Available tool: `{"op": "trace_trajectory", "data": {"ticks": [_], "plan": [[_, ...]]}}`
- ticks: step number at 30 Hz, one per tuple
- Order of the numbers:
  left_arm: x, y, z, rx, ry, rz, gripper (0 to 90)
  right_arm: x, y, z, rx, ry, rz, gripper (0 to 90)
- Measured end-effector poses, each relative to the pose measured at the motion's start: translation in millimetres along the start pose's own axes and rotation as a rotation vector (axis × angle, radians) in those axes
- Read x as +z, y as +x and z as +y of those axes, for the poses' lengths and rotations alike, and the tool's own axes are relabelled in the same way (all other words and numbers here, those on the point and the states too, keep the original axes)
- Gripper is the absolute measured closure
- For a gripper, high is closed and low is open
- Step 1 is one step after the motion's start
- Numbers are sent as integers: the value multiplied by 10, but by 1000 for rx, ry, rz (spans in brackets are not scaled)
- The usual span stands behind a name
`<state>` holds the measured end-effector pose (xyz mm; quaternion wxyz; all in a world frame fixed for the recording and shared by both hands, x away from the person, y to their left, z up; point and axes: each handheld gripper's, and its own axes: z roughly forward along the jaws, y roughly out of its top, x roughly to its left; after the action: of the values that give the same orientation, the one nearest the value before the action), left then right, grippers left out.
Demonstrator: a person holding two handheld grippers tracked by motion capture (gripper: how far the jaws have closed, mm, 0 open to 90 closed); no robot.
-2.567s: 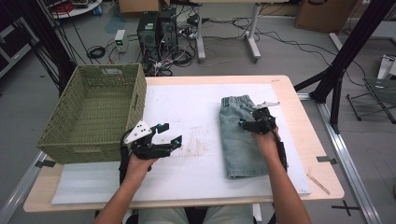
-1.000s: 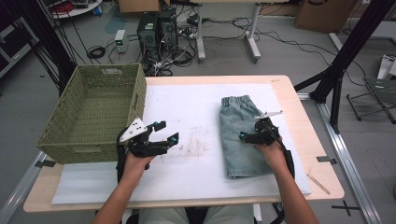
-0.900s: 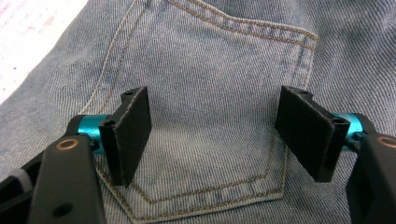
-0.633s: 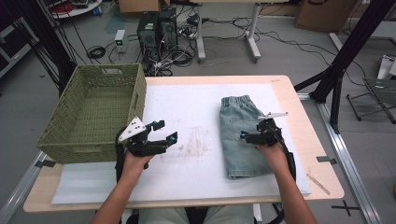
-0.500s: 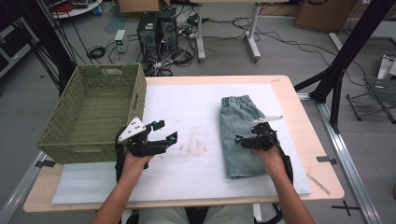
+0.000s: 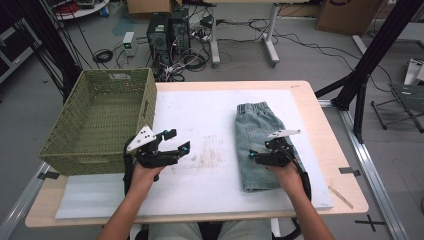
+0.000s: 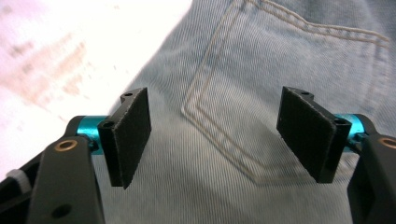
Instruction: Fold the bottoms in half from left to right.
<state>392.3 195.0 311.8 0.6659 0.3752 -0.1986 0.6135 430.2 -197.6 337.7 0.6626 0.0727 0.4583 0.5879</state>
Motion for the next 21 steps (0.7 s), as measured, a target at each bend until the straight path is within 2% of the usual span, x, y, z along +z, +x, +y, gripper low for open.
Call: {"op": "trace_trajectory", "data": {"ticks": [5, 8, 9, 11, 12, 16, 21], "plan": [[11, -18, -1, 5, 5, -4, 239, 76, 30, -115, -41, 73, -49, 288], [12, -28, -1, 8, 7, -7, 240, 61, 66, -122, -54, 77, -70, 290], [10, -30, -1, 8, 6, -7, 239, 24, 82, -116, -62, 77, -71, 317], [10, -31, -2, 7, 7, -6, 239, -77, 88, -124, -35, 34, -36, 383], [12, -31, -4, 8, 9, -5, 239, -112, 91, -134, -24, 20, -22, 388], [21, -50, -3, 11, 9, -10, 239, -73, 105, -204, -69, 88, -22, 392], [37, -55, -16, 12, 18, -14, 239, -78, 83, -236, -63, 92, -4, 383]]}}
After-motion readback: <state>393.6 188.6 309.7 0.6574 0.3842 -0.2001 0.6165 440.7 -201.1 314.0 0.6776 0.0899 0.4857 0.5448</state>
